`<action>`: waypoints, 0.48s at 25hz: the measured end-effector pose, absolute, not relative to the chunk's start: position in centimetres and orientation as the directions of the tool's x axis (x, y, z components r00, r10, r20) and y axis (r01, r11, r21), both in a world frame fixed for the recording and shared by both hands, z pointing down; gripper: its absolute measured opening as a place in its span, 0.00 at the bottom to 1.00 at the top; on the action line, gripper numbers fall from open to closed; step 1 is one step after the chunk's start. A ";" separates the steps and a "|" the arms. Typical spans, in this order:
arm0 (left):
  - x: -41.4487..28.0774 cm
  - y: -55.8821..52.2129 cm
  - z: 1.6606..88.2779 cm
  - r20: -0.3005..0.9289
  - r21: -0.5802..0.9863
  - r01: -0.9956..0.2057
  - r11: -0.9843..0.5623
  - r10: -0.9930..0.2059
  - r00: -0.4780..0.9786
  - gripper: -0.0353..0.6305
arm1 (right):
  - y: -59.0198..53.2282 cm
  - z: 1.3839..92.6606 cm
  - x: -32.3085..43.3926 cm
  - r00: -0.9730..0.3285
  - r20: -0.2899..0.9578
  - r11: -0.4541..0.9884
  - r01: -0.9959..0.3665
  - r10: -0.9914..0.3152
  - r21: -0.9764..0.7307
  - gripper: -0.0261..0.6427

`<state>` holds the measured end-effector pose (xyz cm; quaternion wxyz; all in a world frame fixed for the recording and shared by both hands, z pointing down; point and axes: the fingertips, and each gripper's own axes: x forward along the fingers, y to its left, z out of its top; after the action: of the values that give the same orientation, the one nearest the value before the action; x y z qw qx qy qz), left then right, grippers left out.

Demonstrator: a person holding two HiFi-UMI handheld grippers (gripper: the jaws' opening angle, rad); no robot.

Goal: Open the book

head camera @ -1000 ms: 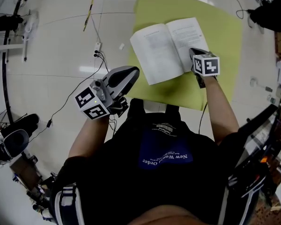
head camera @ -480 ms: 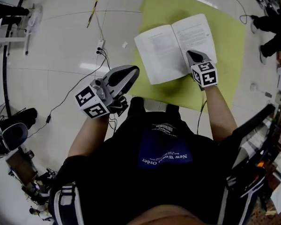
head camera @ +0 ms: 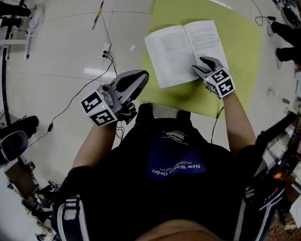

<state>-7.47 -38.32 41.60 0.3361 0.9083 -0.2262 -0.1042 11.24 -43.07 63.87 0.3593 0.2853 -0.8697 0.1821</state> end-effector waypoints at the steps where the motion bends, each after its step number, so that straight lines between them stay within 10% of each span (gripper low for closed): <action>1: -7.4 -38.2 41.5 -0.038 0.656 -0.340 -0.674 -0.479 0.877 0.05 | -42.5 63.8 11.0 -0.612 0.718 0.791 -0.595 -0.332 -0.141 0.32; 5: -7.3 -38.1 41.3 -0.034 0.654 -0.344 -0.673 -0.481 0.876 0.05 | -39.5 63.4 9.6 -0.696 0.701 0.902 -0.388 -0.152 -0.191 0.57; 12: -7.0 -37.3 40.8 -0.033 0.655 -0.343 -0.674 -0.478 0.878 0.05 | -37.4 64.7 8.6 -0.570 0.798 0.977 -0.184 -0.193 0.105 0.60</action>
<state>-6.95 -37.34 40.82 0.3349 0.9093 -0.2256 -0.1010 8.58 -37.39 64.69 0.4510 0.1066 -0.8861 -0.0049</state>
